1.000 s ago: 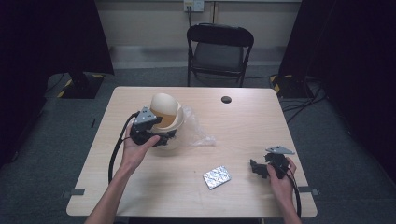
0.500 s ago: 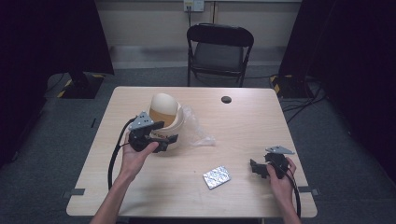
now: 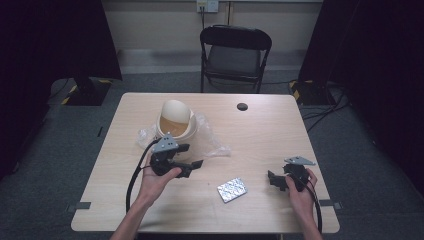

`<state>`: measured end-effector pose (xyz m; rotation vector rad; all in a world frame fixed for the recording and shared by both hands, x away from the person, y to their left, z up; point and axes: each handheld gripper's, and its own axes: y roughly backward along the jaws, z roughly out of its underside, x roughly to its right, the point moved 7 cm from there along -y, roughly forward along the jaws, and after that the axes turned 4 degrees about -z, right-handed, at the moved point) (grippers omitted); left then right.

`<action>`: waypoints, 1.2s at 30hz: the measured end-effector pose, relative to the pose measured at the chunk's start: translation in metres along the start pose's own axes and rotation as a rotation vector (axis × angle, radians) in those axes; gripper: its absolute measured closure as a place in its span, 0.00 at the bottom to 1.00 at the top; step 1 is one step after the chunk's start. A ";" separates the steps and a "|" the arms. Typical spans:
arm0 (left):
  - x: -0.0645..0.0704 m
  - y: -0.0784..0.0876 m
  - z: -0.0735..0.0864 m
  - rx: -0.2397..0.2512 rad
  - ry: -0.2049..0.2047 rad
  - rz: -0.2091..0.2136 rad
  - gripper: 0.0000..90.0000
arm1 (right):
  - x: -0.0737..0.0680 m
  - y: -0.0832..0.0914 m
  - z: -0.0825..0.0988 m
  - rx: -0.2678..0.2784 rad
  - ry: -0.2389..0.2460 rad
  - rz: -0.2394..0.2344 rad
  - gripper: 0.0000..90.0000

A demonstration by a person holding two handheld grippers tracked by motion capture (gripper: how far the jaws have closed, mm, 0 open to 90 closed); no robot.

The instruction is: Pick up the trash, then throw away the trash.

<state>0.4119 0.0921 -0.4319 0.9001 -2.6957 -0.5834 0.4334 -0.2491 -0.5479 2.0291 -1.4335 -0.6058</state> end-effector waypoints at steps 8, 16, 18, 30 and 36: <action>0.023 -0.027 0.016 -0.071 -0.032 0.041 0.23 | 0.000 0.000 0.000 0.000 0.000 0.000 0.10; 0.036 -0.056 0.030 -0.146 -0.049 0.069 0.23 | 0.000 0.000 0.000 0.000 0.000 0.000 0.10; 0.038 -0.061 0.034 -0.160 -0.055 0.071 0.23 | 0.000 0.000 0.000 0.000 0.000 0.000 0.10; 0.052 -0.081 0.049 -0.243 -0.110 0.097 0.23 | 0.000 0.000 0.000 0.000 0.000 0.000 0.10; 0.058 -0.087 0.055 -0.259 -0.106 0.113 0.22 | 0.000 0.000 0.000 0.000 0.000 0.000 0.10</action>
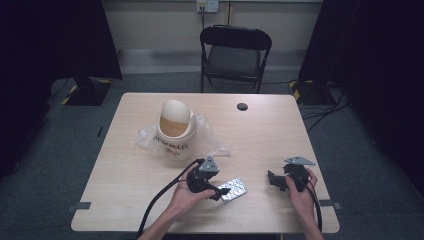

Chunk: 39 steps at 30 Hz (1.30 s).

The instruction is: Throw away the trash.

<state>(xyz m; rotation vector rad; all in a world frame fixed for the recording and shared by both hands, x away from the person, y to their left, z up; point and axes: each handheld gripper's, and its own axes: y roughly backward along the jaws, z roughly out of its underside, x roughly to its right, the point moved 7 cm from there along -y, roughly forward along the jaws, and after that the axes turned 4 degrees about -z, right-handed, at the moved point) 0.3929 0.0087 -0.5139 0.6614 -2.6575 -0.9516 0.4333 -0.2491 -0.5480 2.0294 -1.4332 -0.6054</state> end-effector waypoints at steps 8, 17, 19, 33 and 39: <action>0.006 -0.016 0.010 -0.047 -0.003 0.026 0.22 | 0.000 0.000 0.000 0.000 -0.001 0.000 0.10; 0.015 -0.027 0.017 -0.034 -0.022 -0.011 0.21 | 0.000 0.001 0.001 -0.002 -0.002 -0.002 0.10; 0.017 -0.025 0.018 -0.052 -0.032 -0.012 0.21 | 0.000 0.001 0.001 -0.002 -0.001 -0.002 0.10; 0.021 -0.026 0.022 -0.031 -0.116 -0.051 0.26 | 0.000 0.001 0.001 -0.001 0.000 -0.002 0.10; 0.020 -0.025 0.021 -0.010 -0.100 -0.051 0.38 | 0.000 0.001 0.001 0.000 0.000 -0.001 0.10</action>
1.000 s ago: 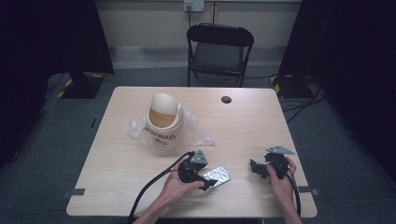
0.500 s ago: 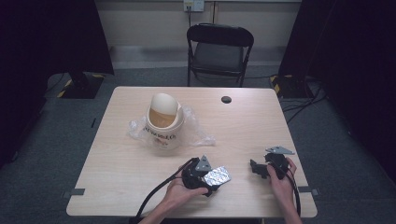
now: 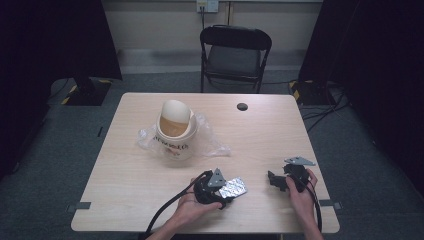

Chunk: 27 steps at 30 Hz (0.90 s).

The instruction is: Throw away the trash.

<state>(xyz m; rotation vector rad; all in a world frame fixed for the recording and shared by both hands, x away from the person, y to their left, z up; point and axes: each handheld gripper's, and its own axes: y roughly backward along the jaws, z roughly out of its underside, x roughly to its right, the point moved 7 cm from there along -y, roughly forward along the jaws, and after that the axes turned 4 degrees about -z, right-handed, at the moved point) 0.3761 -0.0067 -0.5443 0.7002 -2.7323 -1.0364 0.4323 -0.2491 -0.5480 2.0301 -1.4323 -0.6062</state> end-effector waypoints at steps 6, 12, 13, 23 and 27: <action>0.000 0.000 0.000 0.003 -0.001 0.004 0.38 | 0.000 0.000 0.000 0.000 0.001 0.000 0.11; -0.004 0.004 0.003 0.011 0.054 0.008 0.38 | 0.000 0.001 0.001 -0.002 0.002 0.001 0.11; -0.004 0.005 0.003 0.015 0.069 0.003 0.38 | 0.000 0.001 0.001 -0.003 0.003 0.001 0.11; -0.009 0.014 0.002 0.040 0.083 -0.004 0.38 | 0.000 0.001 0.001 -0.003 0.002 0.001 0.11; -0.012 0.021 0.000 0.051 0.096 -0.004 0.38 | 0.000 0.001 0.001 -0.003 0.002 0.001 0.11</action>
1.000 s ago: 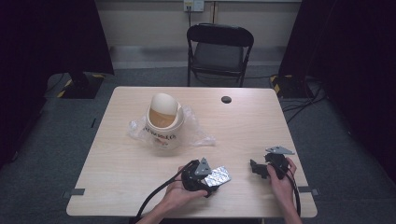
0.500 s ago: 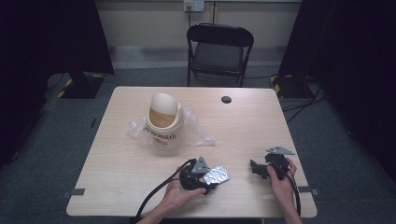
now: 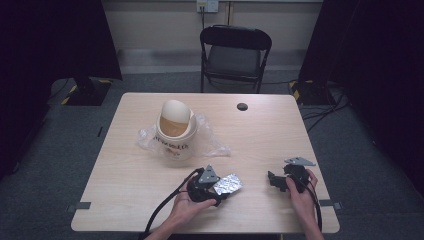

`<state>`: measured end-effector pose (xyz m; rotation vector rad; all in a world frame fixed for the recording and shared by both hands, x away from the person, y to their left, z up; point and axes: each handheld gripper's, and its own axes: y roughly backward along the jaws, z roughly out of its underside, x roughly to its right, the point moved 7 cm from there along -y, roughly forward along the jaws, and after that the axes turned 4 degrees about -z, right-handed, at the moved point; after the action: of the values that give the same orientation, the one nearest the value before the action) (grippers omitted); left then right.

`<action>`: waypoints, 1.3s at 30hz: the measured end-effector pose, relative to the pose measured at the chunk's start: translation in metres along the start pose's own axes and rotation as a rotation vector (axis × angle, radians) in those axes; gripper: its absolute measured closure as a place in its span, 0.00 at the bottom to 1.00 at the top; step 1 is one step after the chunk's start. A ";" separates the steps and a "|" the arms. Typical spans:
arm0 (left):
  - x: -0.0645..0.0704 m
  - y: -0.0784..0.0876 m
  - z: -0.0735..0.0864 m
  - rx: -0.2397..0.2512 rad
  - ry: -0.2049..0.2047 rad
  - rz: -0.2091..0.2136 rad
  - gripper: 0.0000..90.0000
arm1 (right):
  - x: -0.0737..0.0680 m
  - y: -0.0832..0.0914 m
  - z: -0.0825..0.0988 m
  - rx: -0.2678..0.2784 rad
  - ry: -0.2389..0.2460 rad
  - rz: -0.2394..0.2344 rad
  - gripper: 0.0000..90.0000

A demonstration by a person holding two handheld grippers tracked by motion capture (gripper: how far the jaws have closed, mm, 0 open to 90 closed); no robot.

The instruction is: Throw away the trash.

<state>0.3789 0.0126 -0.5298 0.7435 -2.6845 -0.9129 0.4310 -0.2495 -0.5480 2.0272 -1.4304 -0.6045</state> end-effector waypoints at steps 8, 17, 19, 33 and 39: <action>-0.004 0.019 -0.007 0.039 0.026 0.002 0.38 | 0.000 0.000 0.000 0.000 0.000 0.000 0.11; -0.018 0.043 -0.012 0.073 0.047 -0.023 0.38 | 0.000 0.000 0.000 0.000 0.000 0.000 0.11; -0.022 0.049 -0.013 0.091 0.058 -0.023 0.38 | 0.000 0.000 0.000 -0.001 0.001 -0.002 0.10; -0.042 0.082 -0.012 0.110 0.078 -0.069 0.38 | 0.000 0.000 0.000 0.000 0.000 0.000 0.11; -0.050 0.099 -0.015 0.130 0.075 -0.092 0.38 | 0.000 0.000 0.000 -0.001 0.001 -0.002 0.11</action>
<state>0.3876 0.0988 -0.4582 0.9165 -2.6825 -0.7207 0.4309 -0.2494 -0.5479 2.0282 -1.4277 -0.6039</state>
